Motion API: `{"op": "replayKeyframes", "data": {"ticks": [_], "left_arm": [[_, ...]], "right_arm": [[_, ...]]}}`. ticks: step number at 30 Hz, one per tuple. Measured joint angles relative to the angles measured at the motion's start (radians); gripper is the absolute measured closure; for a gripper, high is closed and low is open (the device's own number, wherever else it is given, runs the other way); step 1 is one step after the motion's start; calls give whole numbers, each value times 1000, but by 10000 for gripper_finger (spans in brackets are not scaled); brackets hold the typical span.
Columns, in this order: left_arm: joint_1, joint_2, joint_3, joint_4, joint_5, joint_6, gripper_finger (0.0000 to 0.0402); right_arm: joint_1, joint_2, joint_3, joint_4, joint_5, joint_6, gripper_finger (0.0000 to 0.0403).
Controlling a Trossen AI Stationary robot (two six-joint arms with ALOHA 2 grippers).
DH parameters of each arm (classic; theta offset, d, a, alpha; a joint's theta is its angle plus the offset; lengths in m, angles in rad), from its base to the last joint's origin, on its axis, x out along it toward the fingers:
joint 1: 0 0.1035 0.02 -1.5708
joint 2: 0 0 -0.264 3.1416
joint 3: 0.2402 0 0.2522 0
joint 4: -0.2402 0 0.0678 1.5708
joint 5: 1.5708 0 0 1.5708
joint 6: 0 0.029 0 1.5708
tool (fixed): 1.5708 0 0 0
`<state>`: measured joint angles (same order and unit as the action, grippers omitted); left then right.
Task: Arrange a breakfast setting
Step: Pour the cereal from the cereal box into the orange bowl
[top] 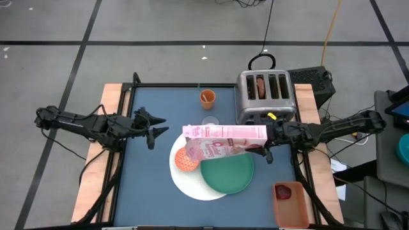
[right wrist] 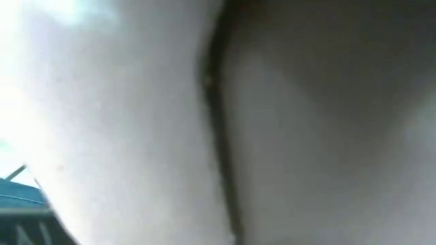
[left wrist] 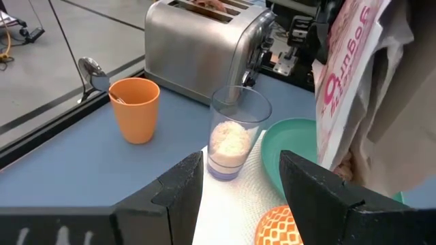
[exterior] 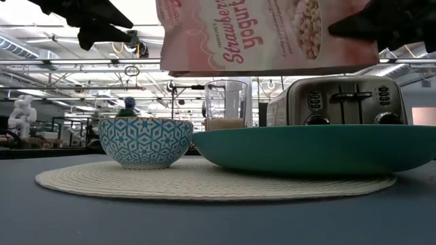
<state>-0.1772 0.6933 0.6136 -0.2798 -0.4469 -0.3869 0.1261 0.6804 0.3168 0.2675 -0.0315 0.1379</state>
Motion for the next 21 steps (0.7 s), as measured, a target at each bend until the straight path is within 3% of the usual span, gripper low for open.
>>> {"op": "replayKeyframes", "data": {"ticks": [21], "left_arm": [[0,0,1,0,0,-11,204]], "right_arm": [[0,23,0,-30,-3,4,188]]}}
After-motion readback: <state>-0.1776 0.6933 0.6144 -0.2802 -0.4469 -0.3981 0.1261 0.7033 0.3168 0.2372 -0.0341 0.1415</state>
